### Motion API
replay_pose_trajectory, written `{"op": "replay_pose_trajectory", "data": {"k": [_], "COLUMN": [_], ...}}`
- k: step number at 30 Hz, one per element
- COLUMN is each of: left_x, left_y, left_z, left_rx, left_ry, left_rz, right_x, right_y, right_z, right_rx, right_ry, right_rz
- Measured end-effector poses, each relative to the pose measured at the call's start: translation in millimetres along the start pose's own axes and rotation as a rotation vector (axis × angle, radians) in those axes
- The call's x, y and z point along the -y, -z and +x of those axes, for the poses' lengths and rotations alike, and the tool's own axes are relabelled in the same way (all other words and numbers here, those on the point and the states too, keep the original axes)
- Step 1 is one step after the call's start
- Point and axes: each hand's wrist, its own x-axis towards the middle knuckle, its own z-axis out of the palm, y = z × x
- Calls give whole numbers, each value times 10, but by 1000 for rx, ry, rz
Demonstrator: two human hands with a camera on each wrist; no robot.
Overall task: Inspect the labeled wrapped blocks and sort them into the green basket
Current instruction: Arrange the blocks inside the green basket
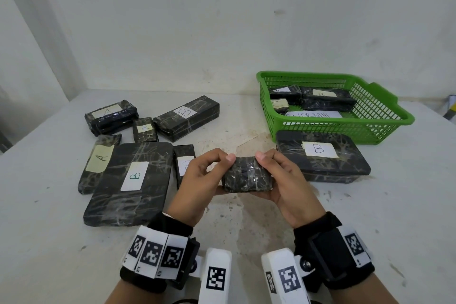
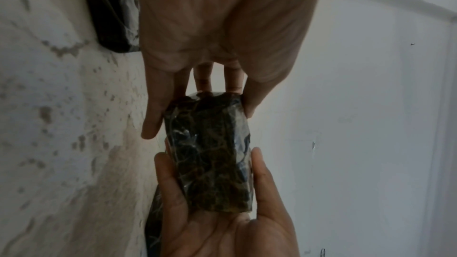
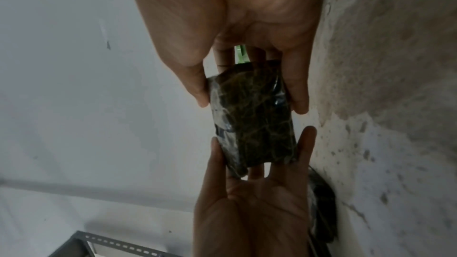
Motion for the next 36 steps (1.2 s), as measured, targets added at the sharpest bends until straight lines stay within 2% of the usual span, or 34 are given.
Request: {"op": "replay_pose_trajectory", "data": {"k": [4, 7, 14, 19, 27, 30, 36], "left_x": [-20, -32, 26, -6, 60, 33, 55], "left_y": [-22, -52, -43, -48, -11, 6, 32], "left_z": [-14, -41, -18, -32, 11, 14, 23], "left_rx": [19, 60, 14, 59, -22, -1, -36], "left_ry": [23, 34, 39, 64, 77, 94, 29], "left_rz": [-22, -10, -6, -3, -6, -24, -4], "right_x": [6, 23, 10, -8, 6, 31, 33], "right_y": [3, 6, -5, 20, -19, -12, -15], "right_z": [6, -13, -14, -9, -26, -25, -19], "right_rx": [-8, -19, -18, -30, -12, -20, -7], "right_ry": [-31, 0, -19, -21, -77, -77, -89], "right_rz": [16, 46, -1, -32, -20, 3, 11]}}
